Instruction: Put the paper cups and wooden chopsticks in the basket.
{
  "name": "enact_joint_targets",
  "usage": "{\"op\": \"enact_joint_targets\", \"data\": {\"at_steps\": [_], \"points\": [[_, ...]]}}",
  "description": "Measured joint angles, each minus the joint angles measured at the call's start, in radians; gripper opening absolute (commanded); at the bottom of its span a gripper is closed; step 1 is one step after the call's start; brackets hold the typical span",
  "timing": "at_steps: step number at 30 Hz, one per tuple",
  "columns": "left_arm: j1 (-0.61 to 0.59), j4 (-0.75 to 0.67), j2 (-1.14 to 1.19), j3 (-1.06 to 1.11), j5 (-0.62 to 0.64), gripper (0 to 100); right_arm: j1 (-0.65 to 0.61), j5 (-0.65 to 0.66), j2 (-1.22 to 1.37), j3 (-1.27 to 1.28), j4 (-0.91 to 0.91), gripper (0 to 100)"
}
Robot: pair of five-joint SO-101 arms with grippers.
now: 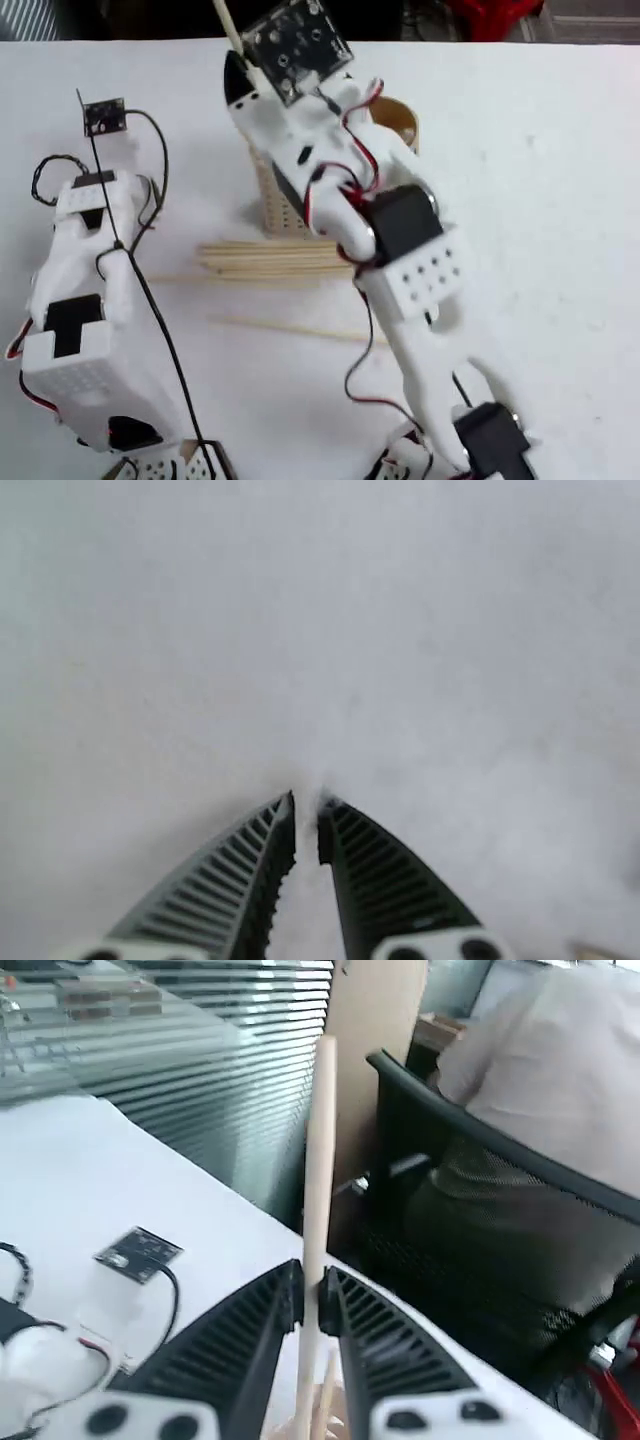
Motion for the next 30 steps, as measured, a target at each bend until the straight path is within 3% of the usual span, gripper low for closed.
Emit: {"op": "enact_joint_targets", "data": {"at_steps": [14,18,23,27,30], "points": [[0.0,0.0,0.0,0.0,0.0,6,0.048,-0.003,-0.043,0.301,-0.048,2.2],[0.0,0.0,0.0,0.0,0.0,6,0.051,-0.003,-0.103,0.316,-0.046,10.0],[0.0,0.0,0.0,0.0,0.0,6,0.06,-0.003,-0.195,0.316,0.08,18.5],[0.002,0.0,0.0,0.0,0.0,6,0.057,-0.003,-0.235,0.316,0.155,15.9],[0.002,0.0,0.0,0.0,0.0,6,0.069,-0.003,-0.267,0.316,0.232,8.4]]}}
